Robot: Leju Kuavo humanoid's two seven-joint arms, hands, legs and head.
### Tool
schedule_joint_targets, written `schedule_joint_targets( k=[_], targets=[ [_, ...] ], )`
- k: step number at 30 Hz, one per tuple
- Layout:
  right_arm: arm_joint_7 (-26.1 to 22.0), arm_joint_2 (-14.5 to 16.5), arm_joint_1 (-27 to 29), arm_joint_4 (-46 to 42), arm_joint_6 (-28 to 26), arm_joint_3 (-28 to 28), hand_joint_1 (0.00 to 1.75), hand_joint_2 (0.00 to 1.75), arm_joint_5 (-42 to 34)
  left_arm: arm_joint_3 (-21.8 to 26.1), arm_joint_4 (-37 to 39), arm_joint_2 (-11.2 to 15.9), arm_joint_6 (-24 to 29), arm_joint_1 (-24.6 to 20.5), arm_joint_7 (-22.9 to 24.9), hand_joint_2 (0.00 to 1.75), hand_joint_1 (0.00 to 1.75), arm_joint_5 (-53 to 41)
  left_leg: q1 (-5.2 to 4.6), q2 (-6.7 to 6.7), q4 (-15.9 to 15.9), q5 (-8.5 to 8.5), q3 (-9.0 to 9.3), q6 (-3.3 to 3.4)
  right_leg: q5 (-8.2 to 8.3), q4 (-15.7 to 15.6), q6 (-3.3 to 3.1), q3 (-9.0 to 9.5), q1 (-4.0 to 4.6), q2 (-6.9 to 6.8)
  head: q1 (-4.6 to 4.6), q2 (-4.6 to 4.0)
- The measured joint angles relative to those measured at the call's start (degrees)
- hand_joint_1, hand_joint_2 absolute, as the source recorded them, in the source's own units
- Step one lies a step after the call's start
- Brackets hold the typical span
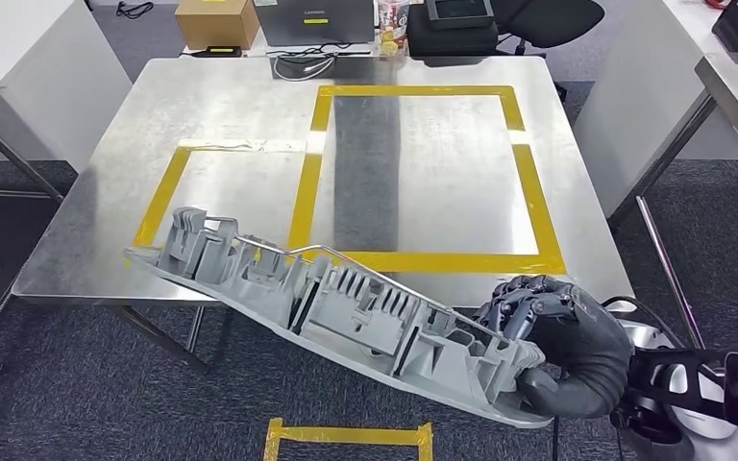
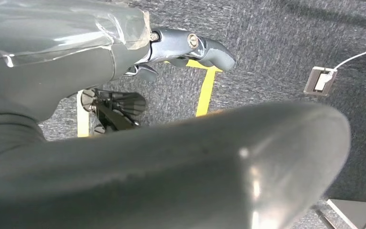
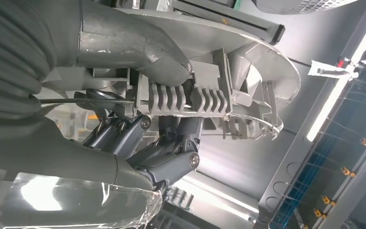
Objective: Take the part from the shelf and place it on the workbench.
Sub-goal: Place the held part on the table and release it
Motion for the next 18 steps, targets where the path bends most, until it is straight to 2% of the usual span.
schedule_joint_targets(
  k=[1,2,3,4,5,6,7,8,10,11,12,13,15,16,17,18],
  targets=[
    [0.0,0.0,0.0,0.0,0.0,0.0,1.75,1.75,0.0,0.0,0.0,0.0,0.0,0.0,0.0,0.00,0.00,0.0,0.00,0.00,2.4,0.06,-1.97,0.01,-0.49,0.0,0.00,0.55,0.09,0.05,-0.01,0.01],
    [0.0,0.0,0.0,0.0,0.0,0.0,1.75,1.75,0.0,0.0,0.1,0.0,0.0,0.0,0.0,0.00,0.00,0.0,-0.03,0.00,2.4,1.43,-2.83,0.18,-1.01,0.0,0.01,1.23,0.20,0.11,-0.01,0.01],
    [0.0,0.0,0.0,0.0,0.0,0.1,1.75,1.75,0.0,0.0,0.1,0.0,0.0,0.0,0.0,0.00,0.00,0.0,-0.11,-0.01,0.1,4.02,-2.60,0.56,-1.61,0.0,0.03,2.08,0.33,0.17,-0.01,0.00],
    [-0.1,0.0,0.0,0.0,0.1,0.1,1.75,1.75,0.0,0.0,0.1,0.0,0.0,0.0,-0.1,0.00,0.00,-0.1,-0.30,-0.02,-3.9,7.30,-1.52,1.20,-2.24,-0.1,0.06,2.95,0.45,0.20,0.00,0.00],
    [-0.1,0.0,0.0,0.1,0.2,0.1,1.75,1.75,0.0,0.0,0.1,0.1,0.1,0.1,-0.2,0.00,0.00,-0.2,-0.58,0.00,-7.8,9.74,-0.18,1.92,-2.84,-0.2,0.17,3.72,0.61,0.21,0.08,-0.01],
    [-0.3,0.0,-0.1,0.1,0.3,0.1,1.75,1.75,0.0,0.0,0.1,0.2,0.2,0.1,-0.4,0.00,0.00,-0.4,-0.90,0.06,-11.0,11.27,1.06,2.65,-3.32,-0.4,0.34,4.30,0.68,0.27,0.12,0.00],
    [-0.4,0.0,-0.1,0.2,0.4,0.1,1.75,1.75,0.1,0.1,0.1,0.3,0.4,0.1,-0.6,0.00,0.00,-0.6,-1.19,0.15,-12.9,11.68,1.90,3.23,-3.63,-0.8,0.59,4.61,0.69,0.32,0.15,0.01],
    [-0.5,0.0,-0.1,0.3,0.5,0.1,1.75,1.75,0.3,0.0,0.1,0.4,0.5,0.1,-0.9,0.00,0.00,-0.9,-1.41,0.23,-13.7,11.22,2.44,3.58,-3.60,-0.9,0.99,4.89,0.71,0.33,0.18,0.01],
    [-0.8,0.0,0.0,0.4,0.5,0.1,1.75,1.75,0.6,0.0,0.2,0.6,0.9,0.1,-1.4,0.00,0.00,-1.4,-1.45,0.25,-15.2,11.13,3.84,3.98,-3.28,-0.8,1.72,5.39,0.63,0.25,0.12,0.01],
    [-0.8,0.0,0.0,0.4,0.5,0.1,1.75,1.75,0.7,0.0,0.3,0.6,1.1,0.0,-1.6,0.00,0.00,-1.6,-1.34,0.20,-16.0,11.19,4.69,4.14,-3.19,0.3,1.91,5.14,0.63,0.15,0.19,0.00],
    [-0.9,0.0,-0.1,0.5,0.5,0.2,1.75,1.75,0.8,0.0,0.4,0.6,1.2,0.0,-1.7,0.00,0.00,-1.6,-1.18,0.15,-16.6,11.21,5.45,4.26,-3.44,2.3,2.01,4.06,0.59,0.10,0.25,0.00],
    [-0.9,0.0,-0.2,0.6,0.5,0.2,1.75,1.75,0.9,0.0,0.5,0.6,1.3,-0.1,-1.8,0.00,0.00,-1.7,-1.05,0.08,-16.9,11.11,5.91,4.32,-4.17,5.3,1.89,2.09,0.54,0.06,0.29,-0.01],
    [-1.0,0.0,-0.4,0.7,0.5,0.3,1.75,1.75,0.9,0.0,0.8,0.6,1.3,-0.2,-1.8,0.00,0.00,-1.6,-1.05,-0.06,-17.0,10.59,6.24,4.36,-6.48,12.3,1.79,-3.07,0.48,0.05,0.33,-0.01],
    [-1.0,0.0,-0.4,0.8,0.5,0.3,1.75,1.75,0.9,0.0,0.9,0.6,1.2,-0.2,-1.8,0.00,0.00,-1.6,-1.04,-0.15,-17.0,10.26,6.45,4.28,-7.24,14.3,1.94,-5.14,0.39,0.04,0.32,-0.01],
    [-1.0,0.0,-0.4,0.8,0.4,0.4,1.75,1.75,0.9,0.0,1.0,0.6,1.1,-0.2,-1.8,0.00,0.00,-1.6,-1.00,-0.26,-17.0,9.90,6.78,4.14,-7.01,14.4,2.34,-6.26,0.26,0.04,0.32,-0.01],
    [-1.0,0.0,-0.4,0.9,0.4,0.4,1.75,1.75,0.8,0.0,1.1,0.6,1.1,-0.2,-1.8,0.00,0.00,-1.6,-0.94,-0.37,-16.9,9.49,7.21,3.92,-5.46,12.4,3.11,-6.27,0.10,0.02,0.31,-0.01]
  ],
)
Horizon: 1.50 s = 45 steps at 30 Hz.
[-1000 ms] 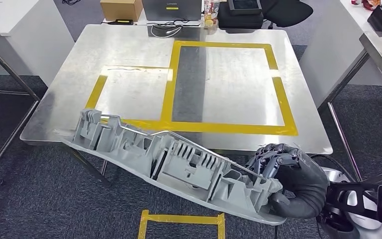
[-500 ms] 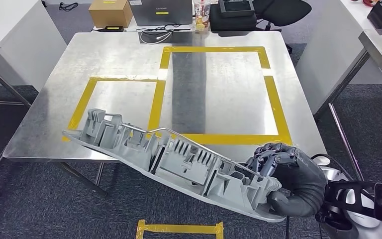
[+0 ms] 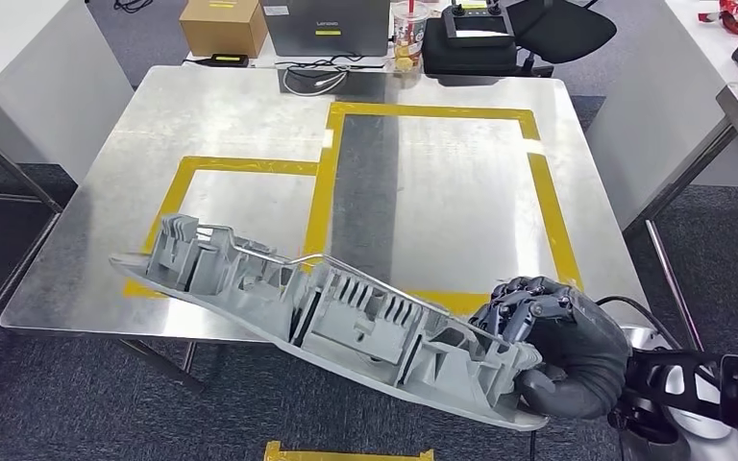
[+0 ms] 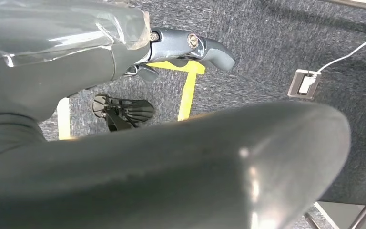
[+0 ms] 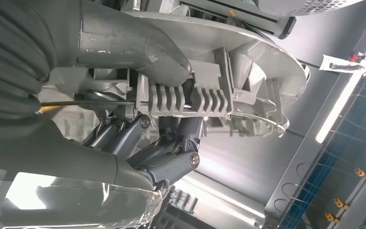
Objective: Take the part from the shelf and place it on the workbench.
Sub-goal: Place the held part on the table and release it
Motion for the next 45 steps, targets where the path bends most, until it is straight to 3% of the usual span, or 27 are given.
schedule_joint_targets(
  k=[2,3,4,6,9,12,14,15,18,20,24,25,27,29,30,31,33,35,38,40,43,44,45],
  targets=[
    [0.0,0.0,0.0,0.1,0.0,0.0,1.75,1.75,0.0,0.0,0.1,0.0,0.0,0.0,0.0,0.00,0.00,0.0,0.15,-0.22,0.4,-1.02,0.89,-0.68,4.86,-7.5,1.23,2.08,-0.31,-0.16,0.03,0.00],
    [0.0,0.0,0.0,0.1,0.0,0.1,1.75,1.75,0.0,0.0,0.2,0.1,0.0,0.0,0.0,0.00,0.00,0.0,0.14,-0.27,0.8,-1.53,1.05,-1.08,6.25,-10.5,1.06,2.96,-0.28,-0.29,0.07,0.00],
    [0.0,0.0,-0.1,0.2,0.0,0.1,1.75,1.75,0.0,0.0,0.2,0.1,0.0,0.0,0.0,0.00,0.00,0.0,0.07,-0.30,1.2,-1.99,1.02,-1.49,7.18,-12.2,0.40,3.51,-0.21,-0.37,0.06,0.01],
    [0.0,0.0,-0.2,0.3,0.0,0.1,1.75,1.75,0.0,0.0,0.2,0.2,0.0,0.0,-0.1,0.00,0.00,0.0,-0.06,-0.23,1.7,-2.50,0.88,-2.09,7.24,-12.6,-1.29,3.65,0.01,-0.39,-0.03,0.01],
    [0.0,0.0,-0.3,0.3,-0.1,0.1,1.75,1.75,0.0,0.0,0.3,0.2,0.0,0.0,-0.1,0.00,0.00,0.0,0.19,0.02,3.9,-3.92,0.13,-2.90,7.44,-12.6,-2.12,4.42,-0.29,-0.29,-0.27,0.02],
    [0.0,0.0,-0.4,0.3,-0.1,0.1,1.75,1.75,0.0,0.0,0.3,0.3,0.0,0.0,-0.1,0.00,0.00,0.1,0.60,0.33,14.2,-8.39,-5.50,-3.88,7.07,-12.6,-2.73,4.79,-0.20,-0.24,-0.42,0.02],
    [0.0,0.0,-0.4,0.3,-0.1,0.1,1.75,1.75,0.0,0.0,0.4,0.3,0.0,0.0,-0.1,0.00,0.00,0.1,0.73,0.38,18.4,-9.27,-8.47,-3.93,6.91,-12.6,-2.92,4.92,0.07,-0.17,-0.43,0.02],
    [0.0,0.0,-0.4,0.3,-0.1,0.1,1.75,1.75,0.0,0.0,0.5,0.2,0.0,0.0,-0.1,0.00,0.00,0.1,0.73,0.38,17.3,-8.12,-8.40,-3.73,6.84,-12.7,-2.98,5.06,0.24,-0.12,-0.43,0.02],
    [0.0,0.0,-0.5,0.3,-0.2,0.1,1.75,1.75,0.0,0.0,0.4,0.4,0.1,0.0,-0.1,0.00,0.00,0.3,0.19,0.49,6.1,-2.19,-3.65,-2.03,6.66,-12.8,-2.98,5.61,0.73,0.03,-0.34,0.02],
    [0.0,0.0,-0.7,0.3,-0.5,0.1,1.75,1.75,0.3,0.0,0.4,0.5,0.1,0.0,-0.1,0.00,0.00,0.7,-0.43,0.64,2.4,-1.21,-2.02,-1.02,6.63,-12.9,-2.71,5.68,0.67,0.05,-0.31,0.02],
    [0.6,-0.3,-1.7,0.2,-1.2,-0.4,1.75,1.75,1.4,0.0,0.3,0.7,-0.2,0.1,0.0,0.00,0.00,1.6,-0.47,0.67,0.3,0.08,-0.64,-0.02,6.12,-12.4,-1.83,5.46,0.80,-0.07,-0.23,0.02],
    [0.9,-0.4,-2.1,0.1,-1.6,-0.6,1.75,1.75,1.9,0.0,0.3,0.6,-0.4,0.1,0.1,0.00,0.00,1.8,-0.29,0.72,-0.4,0.56,-0.09,0.09,5.09,-10.4,-1.93,4.61,0.87,-0.12,-0.15,0.02],
    [1.6,-0.5,-2.5,-0.1,-2.8,-0.8,1.75,1.75,3.6,0.0,0.2,0.4,-0.9,0.2,0.3,0.00,0.00,2.1,-0.16,0.78,-0.9,0.92,0.15,0.21,1.77,-3.0,-2.26,1.12,0.73,-0.15,-0.03,0.02],
    [1.9,-1.0,-2.5,-0.4,-4.8,-1.0,1.75,1.75,6.1,0.0,0.3,0.3,-1.1,0.2,0.5,0.00,0.00,2.1,-0.23,0.68,-0.8,0.89,0.08,0.17,-0.19,3.0,-1.87,-1.84,0.54,-0.16,-0.07,0.02],
    [1.9,-1.5,-2.5,-0.5,-6.1,-1.4,1.75,1.75,7.9,0.0,0.3,0.2,-1.0,0.2,0.4,0.00,0.00,2.1,-0.25,0.59,-0.8,0.84,0.09,0.11,0.18,2.9,-1.36,-1.82,0.43,-0.18,-0.07,0.02],
    [1.9,-2.2,-2.4,-0.7,-7.8,-2.0,1.75,1.75,10.4,0.0,0.4,0.2,-0.7,0.2,0.6,0.00,0.00,2.4,-0.24,0.48,-0.7,0.75,0.11,0.00,1.45,0.2,-0.71,-0.53,0.30,-0.22,-0.08,0.02],
    [1.9,-3.4,-0.7,-0.8,-13.6,-4.3,1.75,1.75,18.8,0.0,0.3,0.0,-0.1,0.3,1.5,0.00,0.00,4.1,-0.29,0.14,0.0,0.32,0.05,-0.42,4.56,-8.4,0.17,3.88,0.15,-0.45,-0.05,0.02],
    [1.7,-4.1,2.6,-0.9,-20.3,-7.9,1.75,1.75,33.4,0.0,-0.2,-0.4,0.1,0.6,2.5,0.00,0.00,5.9,-0.46,-0.29,0.8,-0.26,-0.21,-0.98,6.00,-13.4,-0.41,6.51,0.23,-0.63,-0.06,0.02],
    [1.8,-4.9,6.4,-0.3,-24.2,-13.1,1.75,1.75,51.9,0.0,-0.8,-0.9,-0.1,1.3,3.0,0.00,0.00,6.4,-0.38,-0.44,1.3,-0.69,-0.70,-1.67,6.25,-13.8,-1.71,6.73,0.29,-0.61,-0.04,0.02],
    [2.1,-5.3,7.6,0.2,-24.8,-15.6,1.75,1.75,53.2,0.0,-1.1,-1.0,-0.1,1.5,3.0,0.00,0.00,6.4,-0.13,-0.20,4.1,-2.52,-2.08,-2.39,6.43,-13.9,-2.23,6.75,-0.10,-0.49,-0.08,0.02],
    [1.7,-5.2,8.4,0.3,-25.1,-16.9,1.75,1.75,50.2,0.1,-1.2,-1.1,-0.1,1.3,3.0,0.00,0.00,6.4,0.53,0.15,15.2,-7.54,-7.43,-3.48,6.36,-13.9,-2.57,6.83,-0.26,0.07,-0.24,0.02],
    [1.6,-5.2,8.6,0.3,-25.1,-16.9,1.75,1.75,49.9,0.0,-1.2,-1.1,-0.1,1.2,3.0,0.00,0.00,6.4,0.67,0.22,17.8,-8.10,-8.91,-3.62,6.31,-13.9,-2.60,6.89,-0.25,0.22,-0.27,0.02],
    [1.6,-5.2,8.9,0.4,-25.1,-17.0,1.75,1.75,49.9,0.0,-1.2,-1.1,-0.1,1.1,3.1,0.00,0.00,6.4,0.74,0.29,18.2,-7.54,-9.45,-3.66,6.24,-13.9,-2.58,6.98,-0.23,0.30,-0.25,0.02]
  ],
)
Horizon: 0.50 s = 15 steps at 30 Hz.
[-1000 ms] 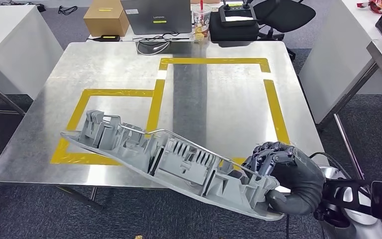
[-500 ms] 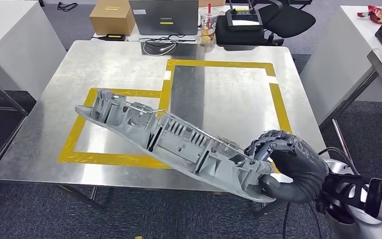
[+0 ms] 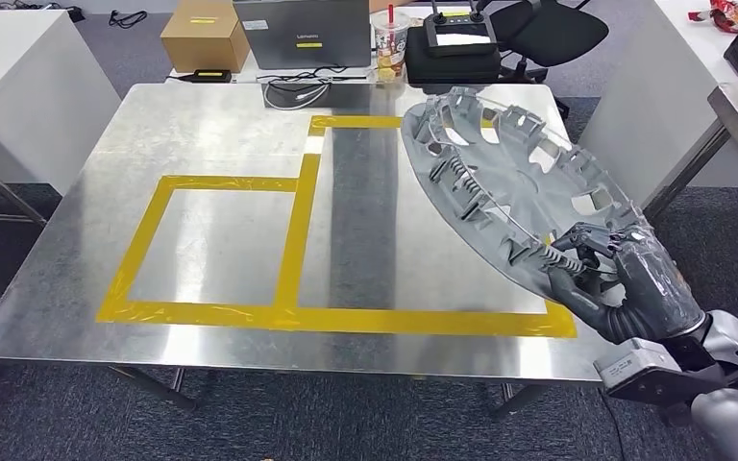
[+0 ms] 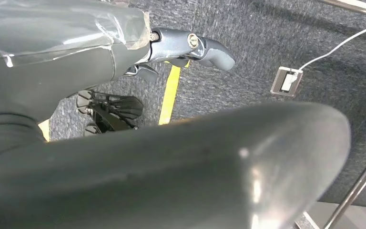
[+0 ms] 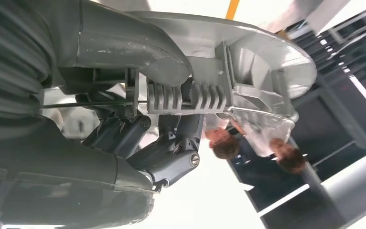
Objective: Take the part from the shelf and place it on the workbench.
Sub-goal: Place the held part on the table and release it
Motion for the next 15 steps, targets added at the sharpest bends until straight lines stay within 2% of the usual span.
schedule_joint_targets(
  k=[1,3,4,5,7,9,10,11,13,14,15],
  targets=[
    [0.0,0.0,0.2,0.0,0.0,-0.1,1.75,1.75,0.0,0.0,0.0,0.0,0.0,0.0,0.0,0.00,0.00,0.0,0.03,0.04,-2.1,1.66,0.72,0.11,-0.09,0.0,0.03,0.13,0.03,0.05,0.01,0.00],
    [0.1,0.0,0.5,0.1,0.0,-0.4,1.75,1.75,-0.1,0.0,-0.2,-0.1,0.0,0.0,0.0,0.00,0.00,0.0,-0.11,0.03,-10.5,5.82,4.47,0.81,-0.27,0.0,0.18,0.39,0.09,0.10,0.04,0.00],
    [0.1,0.0,0.6,0.1,0.0,-0.4,1.75,1.75,-0.1,0.0,-0.4,-0.1,0.0,0.0,0.0,0.00,0.00,0.0,-0.29,0.05,-14.0,7.12,6.14,1.25,-0.34,-0.1,0.33,0.43,0.19,0.11,0.05,0.00],
    [0.1,0.0,0.6,0.1,0.0,-0.5,1.75,1.75,-0.1,0.0,-0.5,-0.1,0.0,-0.1,0.0,0.00,0.00,0.0,-0.52,0.06,-16.0,7.65,7.12,1.62,-0.39,-0.1,0.54,0.42,0.22,0.12,0.02,0.00],
    [0.0,0.0,0.7,0.1,0.0,-0.6,1.75,1.75,-0.1,0.0,-0.7,-0.1,0.0,0.0,0.0,0.00,0.00,0.0,-0.89,0.09,-16.9,7.62,7.44,2.10,-0.43,-0.3,1.20,0.40,0.23,0.09,-0.02,0.00],
    [0.0,-0.1,0.8,0.0,0.0,-0.8,1.75,1.75,-0.1,0.0,-0.9,-0.1,0.0,0.0,0.0,0.00,0.00,0.0,-0.68,0.12,-17.9,8.11,8.16,2.73,-0.85,0.2,1.62,0.17,0.27,-0.12,0.07,-0.01],
    [0.1,-0.2,0.8,0.0,0.0,-0.9,1.75,1.75,0.0,0.0,-0.9,-0.2,0.0,0.0,0.0,0.00,0.00,0.0,-0.55,0.16,-18.5,8.42,8.56,3.07,-1.66,1.6,1.53,-0.51,0.36,-0.23,0.14,-0.01],
    [0.4,-0.2,0.8,0.0,0.0,-1.0,1.75,1.75,0.6,0.0,-0.9,-0.2,0.0,0.0,0.0,0.00,0.00,-0.1,-0.45,0.21,-18.9,8.67,8.91,3.31,-2.98,4.5,1.26,-1.87,0.41,-0.34,0.22,-0.01],
    [1.6,-0.3,0.9,0.2,-0.1,-1.0,1.75,1.75,2.8,0.0,-0.9,-0.3,0.0,-0.1,0.0,0.00,0.00,-0.3,-0.68,0.25,-19.0,8.70,8.94,3.53,-6.14,12.4,0.82,-5.81,0.37,-0.38,0.28,0.00],
    [2.3,-0.5,0.9,0.5,-0.2,-1.0,1.75,1.75,4.1,0.0,-0.9,-0.3,-0.1,-0.1,-0.1,0.00,0.00,-0.5,-0.77,0.22,-19.0,8.67,8.93,3.55,-7.05,15.6,0.90,-7.43,0.33,-0.38,0.28,0.00],
    [2.7,-0.9,1.0,1.0,-0.2,-1.0,1.75,1.75,5.2,0.0,-0.9,-0.4,-0.1,-0.1,-0.2,0.00,0.00,-0.6,-0.84,0.15,-18.9,8.62,8.92,3.57,-7.05,16.7,1.23,-8.09,0.27,-0.39,0.28,0.00]
  ],
)
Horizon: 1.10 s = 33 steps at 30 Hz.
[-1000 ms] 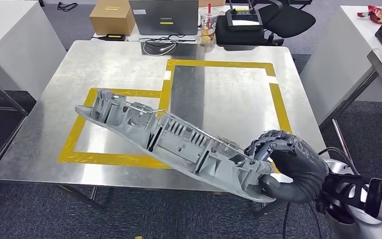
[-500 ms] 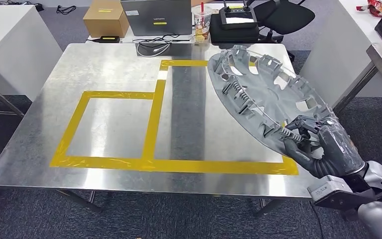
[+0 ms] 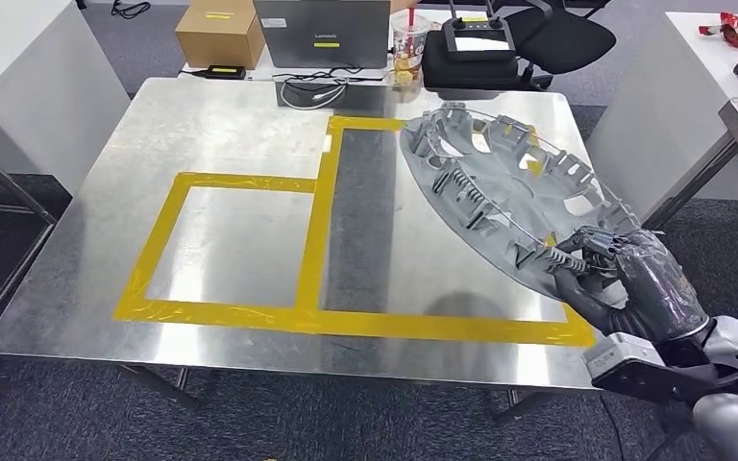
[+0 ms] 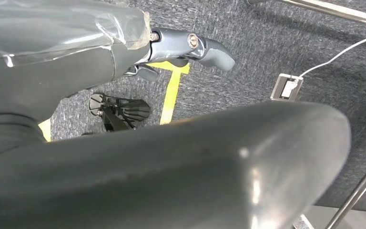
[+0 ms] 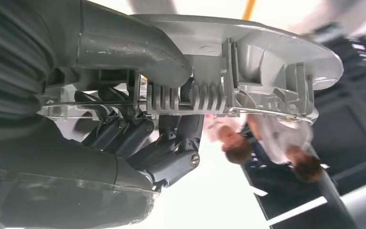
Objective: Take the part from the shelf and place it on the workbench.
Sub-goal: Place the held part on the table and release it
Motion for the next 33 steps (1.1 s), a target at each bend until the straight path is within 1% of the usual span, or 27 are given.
schedule_joint_targets(
  k=[1,3,4,5,6,7,9,10,11,13,14,15,16,17,18,19,20,21,23,25,26,28,29,30,31,32,33],
  targets=[
    [0.3,-0.4,-0.1,0.7,0.0,0.0,1.75,1.75,0.9,0.0,0.0,0.0,0.0,0.0,-0.1,0.00,0.00,-0.1,-0.03,-0.08,0.1,-0.07,-0.01,-0.06,0.93,-1.2,0.50,0.50,-0.07,-0.01,0.01,0.00],
    [0.6,-1.5,-0.8,2.8,-0.1,0.2,1.75,1.75,2.7,0.0,0.1,0.0,-0.1,0.0,-0.1,0.00,0.00,-0.1,-0.05,-0.22,0.8,-0.45,-0.15,-0.39,4.10,-8.9,1.54,4.16,-0.29,-0.15,0.05,0.00],
    [0.8,-2.0,-1.5,4.1,-0.1,0.4,1.75,1.75,4.0,0.0,0.1,0.0,-0.3,0.1,-0.2,0.00,0.00,-0.1,-0.20,-0.24,1.4,-0.80,-0.41,-0.67,5.35,-12.5,1.60,5.95,-0.32,-0.16,0.05,0.00],
    [1.1,-2.5,-2.3,5.4,-0.1,0.7,1.75,1.75,5.4,0.0,0.1,0.0,-0.4,0.1,-0.2,0.00,0.00,-0.1,-0.35,-0.22,1.9,-1.09,-0.67,-0.93,6.09,-14.8,1.40,7.12,-0.32,-0.16,0.01,0.00],
    [1.5,-3.0,-3.2,6.8,-0.1,1.2,1.75,1.75,7.0,0.0,0.1,0.0,-0.6,0.1,-0.2,0.00,0.00,-0.2,-0.50,-0.19,2.3,-1.29,-0.91,-1.14,6.32,-15.7,1.00,7.53,-0.23,-0.13,-0.03,0.00],
    [2.0,-3.4,-4.1,8.2,-0.1,1.9,1.75,1.75,8.9,0.0,0.1,0.1,-0.7,0.1,-0.2,0.00,0.00,-0.3,-0.58,-0.15,2.5,-1.39,-1.06,-1.29,6.44,-15.6,0.56,7.49,-0.13,-0.02,-0.09,0.00],
    [2.9,-4.4,-7.1,11.7,0.8,4.2,1.75,1.75,14.3,0.0,0.2,0.4,-0.6,0.1,-0.7,0.00,0.00,-1.1,-0.41,-0.13,3.1,-1.74,-1.24,-1.70,6.62,-15.6,0.03,7.42,-0.36,0.02,-0.10,0.00],
    [2.7,-4.8,-10.0,14.5,1.4,6.2,1.75,1.75,18.5,-0.1,0.7,0.7,-0.2,0.1,-1.3,0.00,0.00,-1.9,-0.27,-0.12,4.3,-2.51,-1.76,-2.05,6.74,-15.6,-0.29,7.40,-0.51,0.06,-0.10,0.00],
    [2.0,-5.0,-13.8,18.5,2.0,8.9,1.75,1.75,23.0,-0.3,1.6,1.3,0.6,0.0,-2.2,0.00,0.00,-2.8,-0.11,-0.12,6.6,-3.80,-2.82,-2.45,6.89,-15.6,-0.58,7.33,-0.65,0.16,-0.12,0.00],
    [-0.6,-4.3,-23.2,29.7,1.7,16.7,1.75,1.75,30.0,-0.9,4.8,3.2,2.8,-0.5,-4.5,0.00,0.00,-5.0,0.21,-0.09,14.0,-7.03,-6.53,-3.11,7.13,-15.6,-1.07,7.06,-0.58,0.51,-0.20,0.00],
    [-2.0,-3.6,-27.6,35.9,1.1,21.1,1.75,1.75,31.3,-1.3,6.7,4.3,3.9,-0.8,-5.6,0.00,0.00,-6.0,0.34,-0.08,17.2,-7.99,-8.29,-3.27,7.20,-15.6,-1.17,6.97,-0.50,0.66,-0.21,0.00],
    [-3.2,-2.7,-31.4,41.8,0.5,25.3,1.75,1.75,31.7,-1.6,8.6,5.3,4.8,-1.0,-6.5,0.00,0.00,-6.8,0.42,-0.06,18.7,-8.00,-9.27,-3.29,7.23,-15.6,-1.20,6.96,-0.39,0.74,-0.25,0.00],
    [-4.2,-1.5,-34.8,47.2,-0.1,29.1,1.75,1.75,31.6,-1.9,10.4,6.1,5.6,-1.2,-7.3,0.00,0.00,-7.5,0.44,-0.05,17.9,-6.91,-9.10,-3.15,7.24,-15.6,-1.20,7.02,-0.23,0.77,-0.25,0.00],
    [-4.9,-0.2,-37.7,52.1,-0.5,32.5,1.75,1.75,31.4,-2.2,12.0,7.0,6.2,-1.4,-7.9,0.00,0.00,-8.0,0.38,-0.06,15.0,-4.95,-7.78,-2.77,7.24,-15.6,-1.20,7.14,-0.05,0.81,-0.28,0.00],
    [-5.2,1.1,-40.2,56.5,-1.0,35.4,1.75,1.75,31.2,-2.4,13.3,7.8,6.7,-1.5,-8.3,0.00,0.00,-8.3,0.19,-0.07,10.9,-2.79,-5.87,-2.15,7.23,-15.6,-1.19,7.27,0.05,0.82,-0.31,0.00],
    [-5.4,2.5,-42.4,60.5,-1.6,38.0,1.75,1.75,31.0,-2.6,14.5,8.5,7.0,-1.7,-8.6,0.00,0.00,-8.6,-0.02,0.02,7.2,-1.24,-4.08,-1.51,7.25,-15.7,-1.14,7.31,0.29,0.80,-0.27,0.00],
    [-5.4,3.6,-44.3,63.9,-2.3,40.0,1.75,1.75,30.7,-2.7,15.5,9.1,7.2,-1.8,-8.8,0.00,0.00,-8.7,-0.29,0.11,4.5,-0.32,-2.87,-0.96,7.26,-15.7,-1.08,7.27,0.35,0.72,-0.25,0.00],
    [-5.4,4.7,-45.9,66.6,-3.0,41.7,1.75,1.75,30.6,-2.8,16.2,9.6,7.3,-1.9,-8.9,0.00,0.00,-8.9,-0.52,0.21,3.2,-0.09,-2.35,-0.61,7.30,-15.7,-0.97,7.18,0.36,0.61,-0.20,0.00],
    [-5.0,6.7,-48.2,70.6,-4.0,44.2,1.75,1.75,30.3,-2.9,17.3,10.4,7.3,-1.9,-9.1,0.00,0.00,-9.0,-0.72,0.33,2.6,-0.04,-2.21,-0.40,7.44,-16.0,-0.54,7.11,0.42,0.46,-0.23,0.00],
    [-4.4,8.4,-49.9,73.4,-4.5,45.8,1.75,1.75,30.4,-2.9,17.9,10.7,7.2,-2.0,-9.1,0.00,0.00,-9.0,-0.45,0.45,1.1,0.66,-1.40,-0.17,6.91,-15.3,-0.28,6.67,0.65,0.23,-0.16,0.00],
    [-4.2,9.3,-50.9,74.8,-4.8,46.5,1.75,1.75,30.6,-2.9,18.1,10.7,7.1,-2.0,-9.1,0.00,0.00,-8.9,-0.29,0.52,0.3,1.04,-0.99,-0.03,5.98,-13.5,-0.36,5.72,0.77,0.14,-0.11,0.00],
    [-4.0,11.1,-52.7,77.7,-5.1,48.2,1.75,1.75,31.2,-2.9,18.6,10.6,6.9,-2.1,-9.0,0.00,0.00,-9.0,-0.16,0.56,-0.2,1.32,-0.79,0.11,3.09,-6.2,-0.69,2.03,0.79,0.05,-0.07,0.00],
    [-4.1,12.1,-53.3,79.1,-5.2,49.1,1.75,1.75,31.6,-2.9,18.7,10.5,6.8,-2.2,-9.0,0.00,0.00,-9.2,-0.16,0.55,-0.2,1.31,-0.82,0.11,1.90,-2.4,-0.64,0.03,0.74,0.05,-0.08,0.00],
    [-4.2,13.0,-53.7,80.2,-5.2,49.9,1.75,1.75,31.9,-2.8,18.9,10.5,6.8,-2.2,-9.0,0.00,0.00,-9.3,-0.16,0.55,-0.2,1.28,-0.83,0.08,1.33,0.0,-0.44,-1.32,0.67,0.04,-0.07,0.00],
    [-4.3,14.0,-54.0,81.3,-5.2,50.6,1.75,1.75,32.1,-2.8,19.1,10.5,6.8,-2.2,-9.0,0.00,0.00,-9.4,-0.13,0.53,0.0,1.21,-0.83,-0.01,1.86,0.0,0.06,-1.49,0.52,0.02,-0.07,0.00],
    [-4.5,14.8,-54.4,82.1,-5.2,51.2,1.75,1.75,32.2,-2.8,19.2,10.4,6.8,-2.3,-9.0,0.00,0.00,-9.5,-0.07,0.51,0.2,1.09,-0.85,-0.18,3.24,-2.5,0.69,-0.41,0.32,-0.02,-0.06,0.00],
    [-4.6,15.4,-54.8,82.7,-5.2,51.6,1.75,1.75,32.2,-2.8,19.4,10.4,6.8,-2.3,-9.0,0.00,0.00,-9.5,-0.03,0.47,0.5,0.87,-0.93,-0.43,5.01,-6.5,1.31,1.51,0.09,-0.12,-0.07,0.00]
  ],
)
